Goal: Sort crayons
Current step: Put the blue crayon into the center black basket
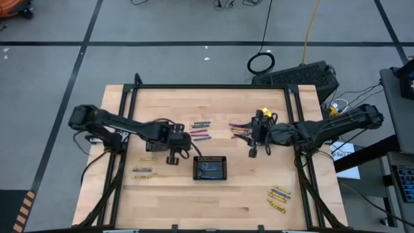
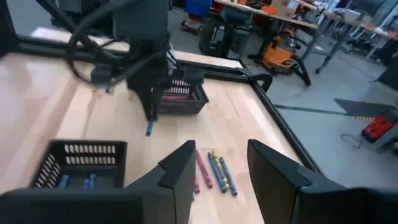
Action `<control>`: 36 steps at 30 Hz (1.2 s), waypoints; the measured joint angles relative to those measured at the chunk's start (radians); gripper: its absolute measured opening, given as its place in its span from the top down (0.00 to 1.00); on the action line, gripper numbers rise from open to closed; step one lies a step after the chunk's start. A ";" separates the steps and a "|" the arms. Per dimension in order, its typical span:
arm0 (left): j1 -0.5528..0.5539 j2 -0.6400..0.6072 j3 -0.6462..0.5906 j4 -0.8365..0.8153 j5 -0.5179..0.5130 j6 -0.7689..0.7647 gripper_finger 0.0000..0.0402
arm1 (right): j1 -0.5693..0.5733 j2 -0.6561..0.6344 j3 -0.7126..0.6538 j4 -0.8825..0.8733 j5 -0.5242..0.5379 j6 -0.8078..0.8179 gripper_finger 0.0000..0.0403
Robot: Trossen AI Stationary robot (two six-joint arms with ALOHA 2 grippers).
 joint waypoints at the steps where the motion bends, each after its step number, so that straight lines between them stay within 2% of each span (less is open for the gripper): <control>1: 0.001 -0.029 0.016 0.000 0.000 -0.016 0.99 | 0.000 -0.009 0.000 -0.016 0.000 0.019 0.68; 4: 0.002 -0.104 0.064 0.067 0.024 -0.091 0.99 | 0.009 -0.045 0.000 -0.045 0.000 0.082 0.68; 8: 0.000 -0.117 0.080 0.247 0.167 -0.170 1.00 | 0.048 -0.127 0.000 -0.052 -0.002 0.119 0.68; 10: -0.001 -0.079 0.080 0.338 0.241 -0.188 1.00 | 0.069 -0.162 0.000 -0.051 -0.004 0.116 0.68; 13: 0.000 0.005 0.077 0.420 0.292 -0.196 1.00 | 0.083 -0.181 0.000 -0.044 -0.003 0.090 0.68; 19: -0.020 0.158 0.080 0.607 0.311 -0.223 1.00 | 0.083 -0.129 0.000 -0.050 -0.003 0.093 0.68; 25: -0.017 0.217 0.079 0.523 0.311 -0.275 1.00 | 0.086 -0.025 0.000 -0.037 -0.003 0.109 0.68; 28: -0.018 0.237 0.079 0.488 0.312 -0.275 0.96 | 0.086 0.014 0.000 -0.029 -0.003 0.102 0.68; 36: 0.001 0.239 0.079 0.478 0.345 -0.274 0.75 | 0.085 0.043 0.000 -0.006 -0.002 0.075 0.68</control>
